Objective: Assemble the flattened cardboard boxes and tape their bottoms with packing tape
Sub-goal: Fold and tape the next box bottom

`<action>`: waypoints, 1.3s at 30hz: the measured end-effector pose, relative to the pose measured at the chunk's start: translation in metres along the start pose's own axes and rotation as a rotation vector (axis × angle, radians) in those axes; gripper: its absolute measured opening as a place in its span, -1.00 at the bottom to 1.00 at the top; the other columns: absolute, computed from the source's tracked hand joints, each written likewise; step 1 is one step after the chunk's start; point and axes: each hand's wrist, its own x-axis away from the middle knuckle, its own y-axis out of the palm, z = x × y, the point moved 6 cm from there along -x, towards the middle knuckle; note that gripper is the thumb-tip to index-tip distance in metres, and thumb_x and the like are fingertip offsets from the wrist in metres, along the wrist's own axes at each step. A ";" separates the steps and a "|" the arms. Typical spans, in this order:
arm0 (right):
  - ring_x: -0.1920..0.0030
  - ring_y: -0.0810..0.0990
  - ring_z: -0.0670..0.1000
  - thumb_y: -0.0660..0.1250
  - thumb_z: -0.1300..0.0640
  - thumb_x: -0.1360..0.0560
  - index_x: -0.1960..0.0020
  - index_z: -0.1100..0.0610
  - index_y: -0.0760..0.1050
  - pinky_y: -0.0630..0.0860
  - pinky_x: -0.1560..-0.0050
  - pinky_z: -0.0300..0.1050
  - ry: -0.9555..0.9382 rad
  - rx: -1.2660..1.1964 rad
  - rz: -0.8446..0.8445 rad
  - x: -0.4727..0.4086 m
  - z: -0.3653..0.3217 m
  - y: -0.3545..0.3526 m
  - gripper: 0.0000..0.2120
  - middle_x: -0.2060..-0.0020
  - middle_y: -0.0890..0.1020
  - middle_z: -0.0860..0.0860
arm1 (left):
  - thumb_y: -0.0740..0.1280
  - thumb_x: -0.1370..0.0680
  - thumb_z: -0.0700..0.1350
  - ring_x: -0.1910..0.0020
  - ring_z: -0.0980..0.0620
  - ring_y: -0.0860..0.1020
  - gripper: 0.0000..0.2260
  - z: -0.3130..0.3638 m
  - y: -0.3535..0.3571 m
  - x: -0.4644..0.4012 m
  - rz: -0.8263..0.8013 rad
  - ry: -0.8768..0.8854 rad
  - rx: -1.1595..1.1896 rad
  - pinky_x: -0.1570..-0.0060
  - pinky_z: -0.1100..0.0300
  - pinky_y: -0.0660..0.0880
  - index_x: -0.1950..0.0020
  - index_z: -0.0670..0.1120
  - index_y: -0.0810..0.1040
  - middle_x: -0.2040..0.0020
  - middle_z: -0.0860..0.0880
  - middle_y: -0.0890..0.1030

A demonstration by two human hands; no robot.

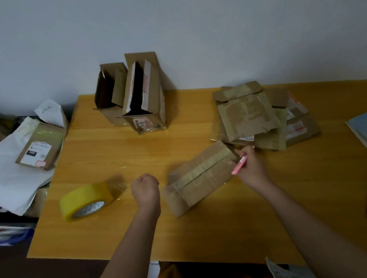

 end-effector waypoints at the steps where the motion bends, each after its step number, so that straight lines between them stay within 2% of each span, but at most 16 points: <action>1: -0.01 0.52 -0.03 0.44 0.21 -0.48 0.08 0.12 0.27 0.45 0.24 -0.23 0.010 0.016 -0.015 -0.002 0.003 0.005 -0.69 -0.06 0.50 -0.03 | 0.07 -0.60 -0.30 0.20 -0.07 0.34 -0.76 -0.005 -0.003 -0.005 0.014 -0.010 -0.012 0.24 0.13 0.29 0.25 -0.19 0.36 0.27 -0.10 0.38; 4: 0.22 0.47 -0.06 0.43 0.29 -0.47 0.06 0.18 0.28 0.37 0.37 -0.33 -0.007 0.071 -0.028 -0.006 0.009 0.012 -0.70 0.16 0.48 -0.01 | 0.11 -0.61 -0.21 0.07 -0.07 0.36 -0.89 -0.011 -0.011 -0.012 0.028 0.018 -0.080 0.04 0.08 0.31 0.09 -0.19 0.35 0.16 -0.11 0.41; 7: 0.33 0.41 -0.13 0.42 0.32 -0.48 0.08 0.15 0.27 0.33 0.45 -0.34 -0.021 0.108 -0.032 -0.010 0.008 0.016 -0.69 0.25 0.45 0.02 | 0.13 -0.61 -0.13 0.26 -0.12 0.36 -0.72 -0.012 -0.008 -0.014 0.015 0.004 -0.105 0.23 0.09 0.28 0.30 -0.15 0.36 0.32 -0.08 0.36; 10: 0.23 0.47 -0.22 0.36 0.37 -0.49 0.15 0.05 0.26 0.42 0.34 -0.42 -0.077 0.079 -0.087 -0.014 -0.005 0.029 -0.66 -0.03 0.57 0.05 | 0.09 -0.66 -0.08 0.26 -0.11 0.40 -0.62 -0.008 -0.004 -0.014 -0.011 0.091 -0.197 0.30 0.10 0.26 0.27 -0.19 0.48 0.29 -0.11 0.45; 13: -0.14 0.52 -0.12 0.24 0.48 -0.50 0.19 -0.07 0.22 0.50 0.09 -0.42 -0.198 0.003 -0.118 -0.014 -0.030 0.043 -0.54 -0.33 0.48 0.08 | 0.10 -0.67 -0.18 0.32 -0.04 0.41 -0.73 -0.011 0.006 -0.016 -0.146 0.245 -0.376 0.32 0.16 0.32 -0.05 -0.24 0.58 0.24 -0.13 0.50; 14: -0.18 0.53 -0.02 0.23 0.50 -0.48 0.17 -0.11 0.22 0.53 0.11 -0.34 -0.222 0.015 -0.076 -0.015 -0.036 0.045 -0.51 -0.27 0.52 0.11 | 0.14 -0.65 -0.20 0.33 -0.04 0.43 -0.76 -0.014 0.009 -0.017 -0.194 0.277 -0.426 0.33 0.16 0.35 -0.14 -0.26 0.57 0.20 -0.17 0.52; 17: 0.24 0.53 0.08 0.27 0.42 -0.48 0.09 -0.04 0.26 0.36 0.44 -0.08 -0.192 0.134 0.128 -0.009 -0.041 0.036 -0.63 0.20 0.51 0.08 | 0.26 -0.62 -0.07 -0.06 -0.15 0.49 -0.70 -0.026 0.011 -0.025 -0.259 0.367 -0.609 -0.05 0.06 0.48 -0.23 -0.23 0.57 -0.09 -0.22 0.48; 19: 0.29 0.52 0.03 0.32 0.35 -0.49 0.05 0.06 0.28 0.28 0.45 -0.15 -0.084 0.192 0.195 0.007 -0.031 0.034 -0.72 0.25 0.48 0.01 | 0.28 -0.60 0.00 0.02 -0.16 0.50 -0.69 -0.031 0.013 -0.026 -0.311 0.431 -0.624 0.04 0.01 0.47 -0.17 -0.21 0.60 0.05 -0.18 0.53; 23: 0.19 0.58 0.02 0.41 0.35 -0.44 0.00 0.07 0.26 0.42 0.44 -0.20 -0.051 0.058 0.065 0.044 -0.007 0.062 -0.63 0.11 0.50 0.02 | 0.33 -0.59 -0.06 0.37 0.06 0.42 -0.71 -0.031 0.009 -0.018 -0.328 0.493 -0.579 0.41 0.28 0.34 -0.30 -0.06 0.49 0.28 -0.06 0.45; 25: 0.02 0.60 0.05 0.43 0.39 -0.39 -0.14 0.12 0.31 0.57 0.25 -0.11 -0.099 -0.059 0.015 0.042 -0.004 0.070 -0.55 -0.12 0.51 0.09 | 0.39 -0.55 -0.13 0.36 0.02 0.52 -0.67 -0.033 0.011 -0.010 -0.417 0.488 -0.512 0.41 0.40 0.40 -0.30 -0.02 0.45 0.32 -0.11 0.48; 27: -0.20 0.50 -0.20 0.43 0.41 -0.40 -0.37 0.17 0.28 0.61 0.00 -0.19 -0.153 -0.160 -0.066 0.036 -0.012 0.073 -0.39 -0.38 0.40 -0.03 | 0.43 -0.51 -0.19 0.30 -0.07 0.61 -0.58 -0.037 0.015 -0.001 -0.543 0.452 -0.407 0.32 0.28 0.56 -0.33 -0.03 0.42 0.25 -0.20 0.53; 29: -0.01 0.48 -0.35 0.41 0.37 -0.46 -0.46 0.08 0.24 0.57 0.12 -0.30 -0.253 -0.153 -0.093 0.036 -0.022 0.072 -0.34 -0.24 0.44 -0.18 | 0.45 -0.49 -0.19 0.28 -0.09 0.61 -0.51 -0.039 0.016 0.001 -0.545 0.491 -0.381 0.26 0.12 0.60 -0.34 0.11 0.39 0.23 -0.16 0.54; 31: 0.23 0.52 -0.20 0.42 0.29 -0.48 -0.47 -0.14 0.21 0.48 0.33 -0.27 -0.360 -0.114 -0.094 0.045 -0.026 0.069 -0.29 0.03 0.46 -0.14 | 0.44 -0.51 -0.17 0.23 -0.05 0.57 -0.50 -0.041 0.020 0.002 -0.530 0.577 -0.390 0.19 0.11 0.56 -0.32 0.24 0.38 0.21 -0.05 0.51; 34: 0.01 0.62 0.05 0.48 0.20 -0.45 -0.16 -0.49 0.17 0.57 0.17 -0.14 -0.453 -0.030 -0.132 0.058 -0.012 0.078 -0.29 -0.20 0.53 0.13 | 0.39 -0.52 0.02 0.06 0.05 0.50 -0.63 -0.045 0.026 0.011 -0.582 0.670 -0.409 0.00 0.23 0.50 -0.28 0.27 0.42 0.00 -0.02 0.42; 36: 0.09 0.62 0.02 0.51 0.18 -0.42 -0.14 -0.43 0.25 0.51 0.21 -0.30 -0.458 -0.009 -0.161 0.064 -0.001 0.088 -0.35 -0.22 0.52 0.19 | 0.42 -0.42 0.11 -0.05 0.10 0.44 -0.58 -0.051 0.028 0.013 -0.637 0.639 -0.390 -0.09 0.28 0.49 -0.26 0.29 0.46 -0.08 -0.01 0.35; 39: 0.18 0.47 -0.17 0.54 0.18 -0.38 -0.45 -0.01 0.34 0.37 0.19 -0.46 -0.438 -0.015 -0.131 0.066 0.004 0.095 -0.30 0.07 0.50 -0.08 | 0.49 -0.32 0.08 -0.14 0.22 0.39 -0.49 -0.057 0.030 0.012 -0.674 0.601 -0.358 -0.12 0.32 0.50 -0.23 0.32 0.47 -0.15 0.07 0.30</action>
